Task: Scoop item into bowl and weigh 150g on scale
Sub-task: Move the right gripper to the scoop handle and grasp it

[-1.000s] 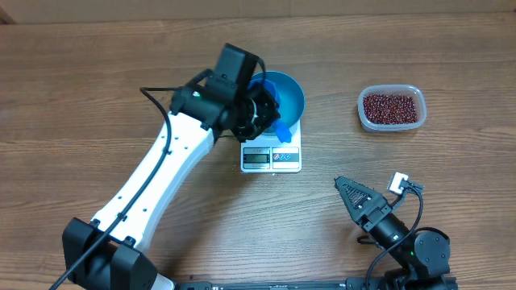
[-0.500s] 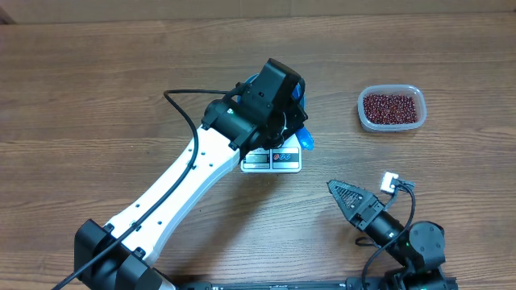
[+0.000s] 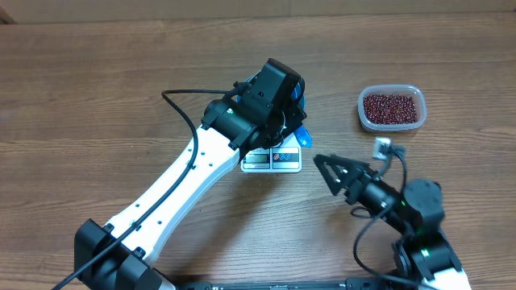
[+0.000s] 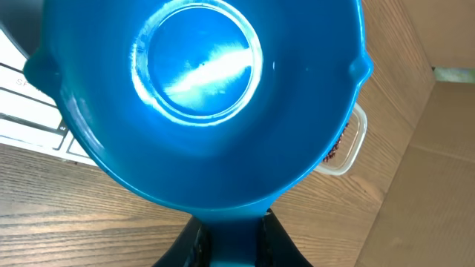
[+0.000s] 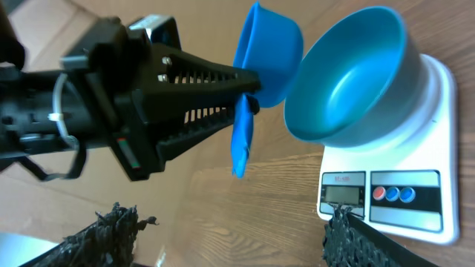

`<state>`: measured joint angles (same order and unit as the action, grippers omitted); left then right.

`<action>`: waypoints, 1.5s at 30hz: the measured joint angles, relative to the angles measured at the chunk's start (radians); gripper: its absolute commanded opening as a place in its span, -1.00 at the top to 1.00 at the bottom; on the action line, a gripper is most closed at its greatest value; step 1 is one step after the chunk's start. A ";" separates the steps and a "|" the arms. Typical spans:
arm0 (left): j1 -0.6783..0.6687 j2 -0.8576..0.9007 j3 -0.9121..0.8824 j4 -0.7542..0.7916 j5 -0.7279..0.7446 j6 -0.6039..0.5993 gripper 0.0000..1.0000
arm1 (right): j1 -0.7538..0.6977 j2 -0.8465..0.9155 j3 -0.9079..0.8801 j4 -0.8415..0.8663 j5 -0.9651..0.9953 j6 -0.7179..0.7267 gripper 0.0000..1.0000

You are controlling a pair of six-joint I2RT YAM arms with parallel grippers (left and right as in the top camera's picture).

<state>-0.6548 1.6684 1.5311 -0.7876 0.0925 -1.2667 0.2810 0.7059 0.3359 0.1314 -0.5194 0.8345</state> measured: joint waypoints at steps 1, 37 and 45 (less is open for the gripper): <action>0.000 0.000 0.000 0.000 0.000 -0.003 0.91 | 0.009 0.033 0.005 0.025 0.000 -0.006 -0.55; 0.000 0.000 0.000 -0.009 0.000 -0.078 0.92 | 0.074 0.428 0.079 0.425 0.003 0.026 0.11; 0.000 0.000 0.000 -0.009 0.008 -0.096 0.92 | 0.074 0.453 0.080 0.426 0.016 0.029 0.14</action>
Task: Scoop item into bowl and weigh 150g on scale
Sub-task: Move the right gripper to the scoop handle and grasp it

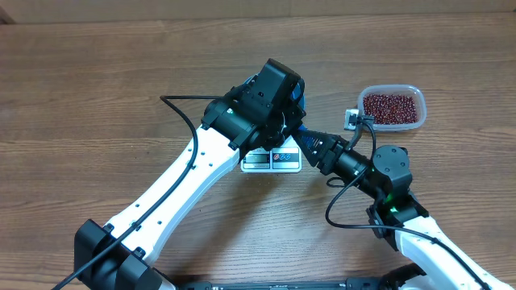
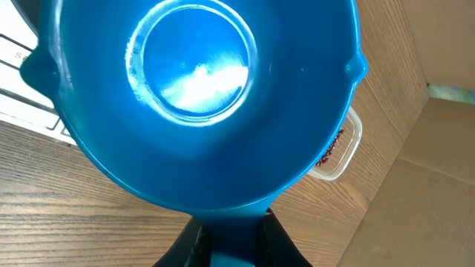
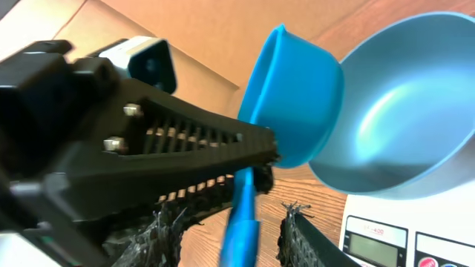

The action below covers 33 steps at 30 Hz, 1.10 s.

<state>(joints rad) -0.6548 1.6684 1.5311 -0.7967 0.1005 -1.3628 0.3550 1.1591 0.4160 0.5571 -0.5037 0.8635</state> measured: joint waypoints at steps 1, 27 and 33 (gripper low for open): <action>0.000 0.000 0.000 0.000 0.000 0.000 0.91 | 0.000 0.008 0.000 0.000 0.003 0.000 0.14; 0.000 0.000 0.000 -0.007 0.003 0.000 0.92 | 0.000 0.027 0.008 0.032 0.021 0.056 0.60; 0.000 0.000 0.000 -0.008 0.003 0.000 0.91 | 0.000 0.027 0.008 0.032 0.013 0.087 0.64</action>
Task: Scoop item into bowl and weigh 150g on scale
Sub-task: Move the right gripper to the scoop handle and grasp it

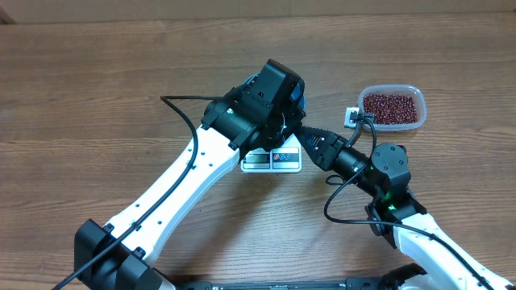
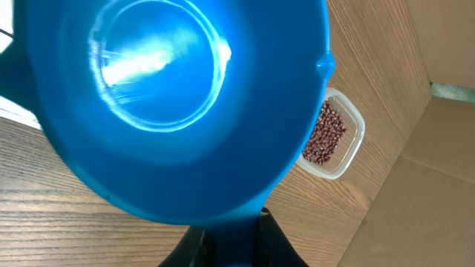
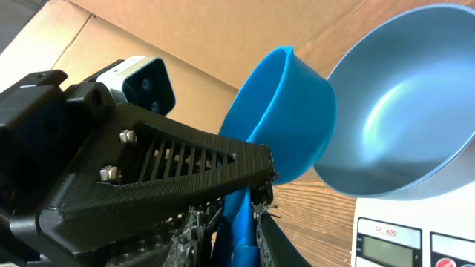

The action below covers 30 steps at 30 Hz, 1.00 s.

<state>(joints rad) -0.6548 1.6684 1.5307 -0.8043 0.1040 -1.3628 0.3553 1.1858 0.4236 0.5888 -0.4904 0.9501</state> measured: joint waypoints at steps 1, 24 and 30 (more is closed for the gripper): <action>0.000 0.000 0.000 0.000 0.000 0.000 0.92 | 0.000 0.000 0.000 0.000 -0.001 0.005 0.67; 0.000 0.000 0.000 -0.006 -0.004 0.000 0.91 | -0.002 0.001 0.001 -0.007 -0.015 0.073 0.52; 0.001 0.000 0.000 -0.007 -0.016 0.000 0.92 | -0.001 0.002 0.002 -0.010 -0.081 0.073 0.26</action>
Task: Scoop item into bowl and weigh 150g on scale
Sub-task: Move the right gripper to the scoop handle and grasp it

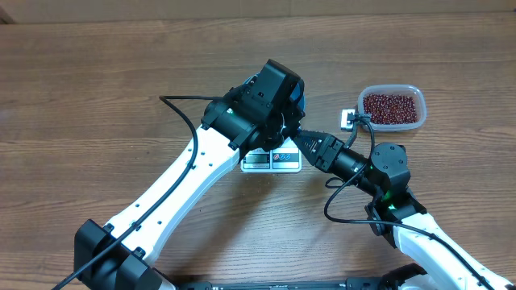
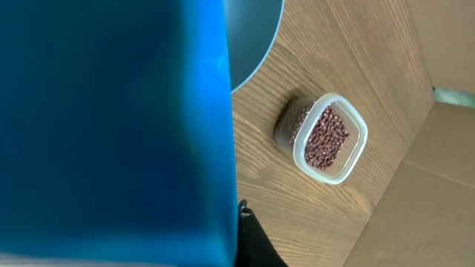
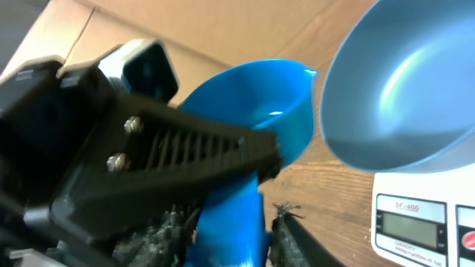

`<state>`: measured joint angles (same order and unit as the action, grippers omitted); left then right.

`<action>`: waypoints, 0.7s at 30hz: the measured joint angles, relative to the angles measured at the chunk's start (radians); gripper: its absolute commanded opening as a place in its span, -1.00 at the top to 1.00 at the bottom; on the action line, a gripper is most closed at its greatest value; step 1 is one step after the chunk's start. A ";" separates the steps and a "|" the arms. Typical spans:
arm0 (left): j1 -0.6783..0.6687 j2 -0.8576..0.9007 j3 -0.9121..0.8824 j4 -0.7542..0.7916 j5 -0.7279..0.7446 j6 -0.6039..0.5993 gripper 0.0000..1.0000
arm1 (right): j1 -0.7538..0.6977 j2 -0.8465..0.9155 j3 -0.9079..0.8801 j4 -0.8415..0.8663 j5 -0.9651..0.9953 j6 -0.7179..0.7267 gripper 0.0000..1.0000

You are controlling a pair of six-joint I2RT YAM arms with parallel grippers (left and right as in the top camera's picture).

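Observation:
The blue scoop (image 3: 260, 104) hangs beside the empty blue bowl (image 3: 401, 96), which sits on the white scale (image 3: 423, 215). My right gripper (image 3: 234, 215) is shut on the scoop's handle. My left gripper (image 2: 215, 222) also holds the scoop, whose blue side (image 2: 111, 133) fills the left wrist view and hides one finger. In the overhead view both grippers meet over the scale (image 1: 272, 159). The clear container of red beans (image 1: 391, 107) stands on the table to the right.
The left arm (image 1: 193, 169) reaches diagonally from the lower left across the table to the scale. The right arm (image 1: 387, 173) comes in from the lower right. A brown cardboard wall (image 2: 438, 163) lies beyond the bean container (image 2: 326, 139).
The scoop has turned in the grip: the left wrist view showed its hollow inside and now shows its flat blue side. In the right wrist view its cup has tipped over. Both arms are barely displaced.
My left gripper held the scoop over the bowl on the scale while my right gripper stood open, apart at the lower right. The right gripper then reached the scoop's handle with its fingers either side, then was shut on it, and now the scoop is turned.

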<state>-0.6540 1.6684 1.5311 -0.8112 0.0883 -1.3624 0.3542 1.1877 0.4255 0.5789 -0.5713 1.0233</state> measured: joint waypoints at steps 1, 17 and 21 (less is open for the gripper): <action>0.000 0.000 0.000 0.002 -0.005 -0.001 0.92 | 0.000 0.000 0.000 0.000 -0.010 0.005 0.26; 0.000 0.000 0.000 0.014 -0.026 0.021 0.92 | 0.000 0.000 0.000 0.004 -0.054 0.066 -0.11; 0.000 0.000 0.000 0.034 -0.039 0.076 0.92 | 0.000 0.000 0.000 0.006 -0.077 0.055 -0.17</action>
<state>-0.6540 1.6684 1.5311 -0.7773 0.0494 -1.2865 0.3542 1.1877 0.4255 0.5854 -0.6487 1.0779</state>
